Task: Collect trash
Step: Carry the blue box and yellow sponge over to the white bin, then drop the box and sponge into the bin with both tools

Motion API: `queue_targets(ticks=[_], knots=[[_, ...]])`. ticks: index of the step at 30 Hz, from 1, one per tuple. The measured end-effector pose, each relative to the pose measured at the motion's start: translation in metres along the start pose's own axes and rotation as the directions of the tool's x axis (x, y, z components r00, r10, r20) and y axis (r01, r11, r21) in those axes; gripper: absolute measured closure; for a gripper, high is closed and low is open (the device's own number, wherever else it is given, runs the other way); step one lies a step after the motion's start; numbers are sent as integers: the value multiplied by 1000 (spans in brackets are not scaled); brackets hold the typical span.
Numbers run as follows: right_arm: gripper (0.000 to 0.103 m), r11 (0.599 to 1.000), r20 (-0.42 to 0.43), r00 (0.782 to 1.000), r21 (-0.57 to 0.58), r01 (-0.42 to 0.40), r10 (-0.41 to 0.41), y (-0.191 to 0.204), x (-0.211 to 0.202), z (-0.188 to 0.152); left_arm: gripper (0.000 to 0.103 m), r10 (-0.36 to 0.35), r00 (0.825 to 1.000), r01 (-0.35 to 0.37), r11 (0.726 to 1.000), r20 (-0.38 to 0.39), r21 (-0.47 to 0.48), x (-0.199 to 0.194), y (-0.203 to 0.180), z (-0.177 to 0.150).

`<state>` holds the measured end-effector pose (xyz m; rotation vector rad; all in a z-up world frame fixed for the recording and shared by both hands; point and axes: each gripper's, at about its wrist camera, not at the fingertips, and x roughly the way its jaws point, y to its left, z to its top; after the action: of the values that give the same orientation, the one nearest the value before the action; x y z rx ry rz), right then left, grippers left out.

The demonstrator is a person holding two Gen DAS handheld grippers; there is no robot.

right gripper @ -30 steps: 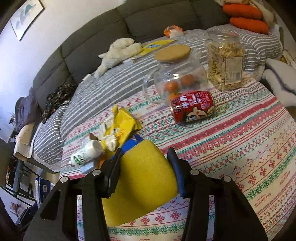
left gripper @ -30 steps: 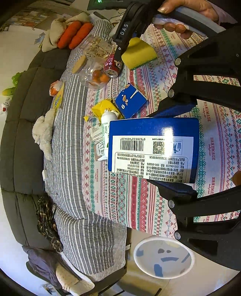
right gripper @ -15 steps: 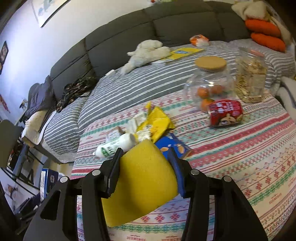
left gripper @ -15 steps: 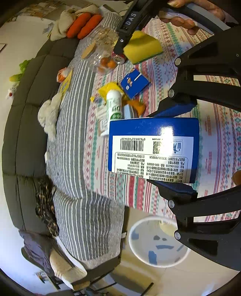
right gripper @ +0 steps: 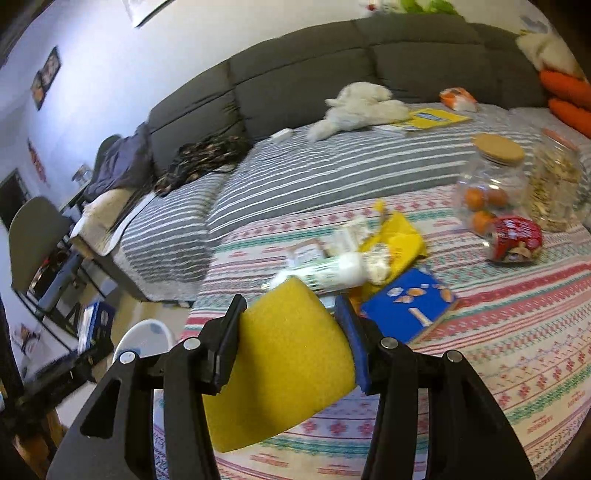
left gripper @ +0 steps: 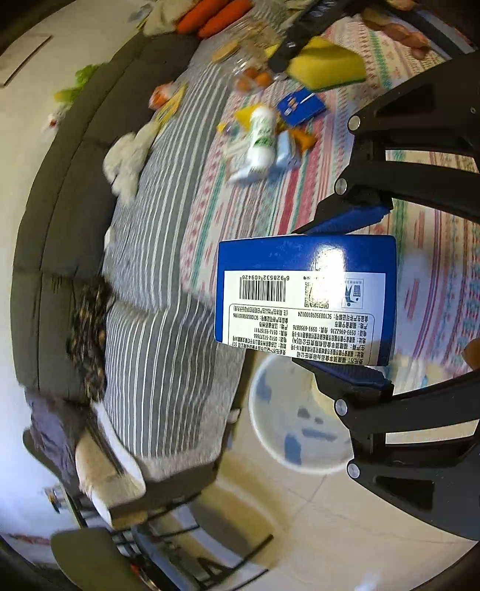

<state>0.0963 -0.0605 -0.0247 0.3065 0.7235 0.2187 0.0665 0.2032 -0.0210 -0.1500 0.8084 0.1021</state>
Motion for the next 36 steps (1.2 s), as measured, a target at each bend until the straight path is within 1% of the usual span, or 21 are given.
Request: queue_targets(ticks=[3, 9, 11, 12, 16, 19, 22, 27, 30, 32, 35, 36], knots=[[53, 999, -18, 999, -31, -31, 30, 22, 8, -7, 46, 35, 999, -36, 997, -5, -62, 0, 29, 9], [53, 993, -54, 992, -29, -112, 111, 69, 31, -17, 45, 79, 997, -81, 983, -16, -168, 4, 76, 25], [53, 990, -59, 990, -49, -132, 129, 90, 38, -20, 25, 80, 996, -84, 976, -25, -203, 6, 87, 28], [53, 988, -62, 989, -59, -141, 138, 100, 42, -21, 23, 83, 996, -85, 971, -22, -223, 5, 91, 29], [53, 982, -81, 983, -84, -172, 165, 131, 55, -24, 20, 86, 996, -82, 957, 2, -279, -5, 112, 35], [53, 976, -98, 979, -106, -190, 180, 153, 66, -27, 18, 107, 994, -93, 946, 30, -311, -18, 123, 37], [53, 970, -115, 975, -130, -206, 192, 174, 77, -31, 16, 154, 986, -125, 934, 63, -335, -34, 137, 39], [52, 961, -138, 970, -164, -224, 202, 210, 95, -40, 15, 206, 974, -160, 919, 93, -361, -50, 153, 39], [52, 956, -144, 968, -182, -230, 205, 223, 103, -45, 14, 253, 961, -195, 908, 115, -371, -58, 159, 40], [50, 953, -150, 967, -193, -233, 206, 233, 109, -47, 12, 270, 955, -207, 904, 125, -375, -62, 163, 41], [46, 950, -155, 966, -207, -235, 205, 242, 114, -50, 12, 282, 951, -216, 900, 129, -379, -63, 167, 42], [37, 950, -156, 967, -211, -232, 201, 246, 116, -50, 12, 286, 950, -219, 899, 128, -380, -63, 167, 42]])
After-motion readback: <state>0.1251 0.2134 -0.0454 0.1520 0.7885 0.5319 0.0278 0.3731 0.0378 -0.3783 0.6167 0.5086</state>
